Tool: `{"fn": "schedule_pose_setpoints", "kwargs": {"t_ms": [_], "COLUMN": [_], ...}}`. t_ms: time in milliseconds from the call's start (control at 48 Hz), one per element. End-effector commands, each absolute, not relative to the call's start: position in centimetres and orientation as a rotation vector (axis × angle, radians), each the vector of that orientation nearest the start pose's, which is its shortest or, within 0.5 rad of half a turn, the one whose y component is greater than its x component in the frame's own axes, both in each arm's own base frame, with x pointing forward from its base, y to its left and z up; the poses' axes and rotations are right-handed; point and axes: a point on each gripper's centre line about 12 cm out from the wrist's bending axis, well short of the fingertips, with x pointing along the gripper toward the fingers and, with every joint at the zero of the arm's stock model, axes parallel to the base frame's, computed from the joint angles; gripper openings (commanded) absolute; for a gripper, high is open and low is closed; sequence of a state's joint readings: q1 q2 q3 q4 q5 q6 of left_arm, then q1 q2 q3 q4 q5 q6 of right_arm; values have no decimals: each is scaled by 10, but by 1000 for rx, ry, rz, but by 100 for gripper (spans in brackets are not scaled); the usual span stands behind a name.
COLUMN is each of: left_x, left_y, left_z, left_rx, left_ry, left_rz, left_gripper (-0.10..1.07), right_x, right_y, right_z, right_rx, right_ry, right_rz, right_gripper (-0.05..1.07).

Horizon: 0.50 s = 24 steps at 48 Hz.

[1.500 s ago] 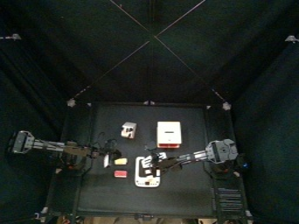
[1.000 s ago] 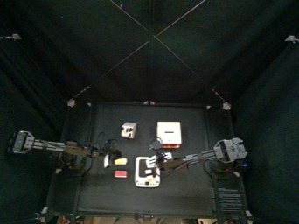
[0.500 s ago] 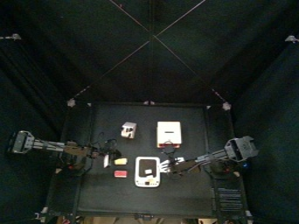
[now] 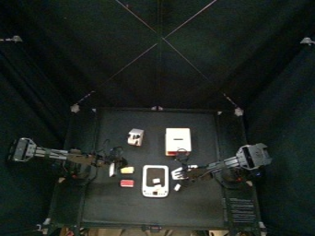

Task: Put sushi piece to right of stove

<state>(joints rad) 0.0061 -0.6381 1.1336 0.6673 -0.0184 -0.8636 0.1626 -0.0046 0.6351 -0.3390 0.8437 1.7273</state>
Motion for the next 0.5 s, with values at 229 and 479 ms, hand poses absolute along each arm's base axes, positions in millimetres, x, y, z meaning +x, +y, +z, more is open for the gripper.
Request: {"fn": "schedule_pose_setpoints", "kwargs": {"t_ms": [229, 479], "left_x": [240, 239], "left_y": [3, 3], "left_z": [209, 209], "left_rx": [-199, -197], "left_ry": [469, 469], "left_rz": [51, 51], "left_gripper": [50, 50], "right_x": [320, 320], "right_y": [14, 6], "right_z": [130, 113], "right_rx": [968, 967], "right_ry": [1013, 1041], "right_rz": [-1055, -1096], "right_gripper": [72, 72]}}
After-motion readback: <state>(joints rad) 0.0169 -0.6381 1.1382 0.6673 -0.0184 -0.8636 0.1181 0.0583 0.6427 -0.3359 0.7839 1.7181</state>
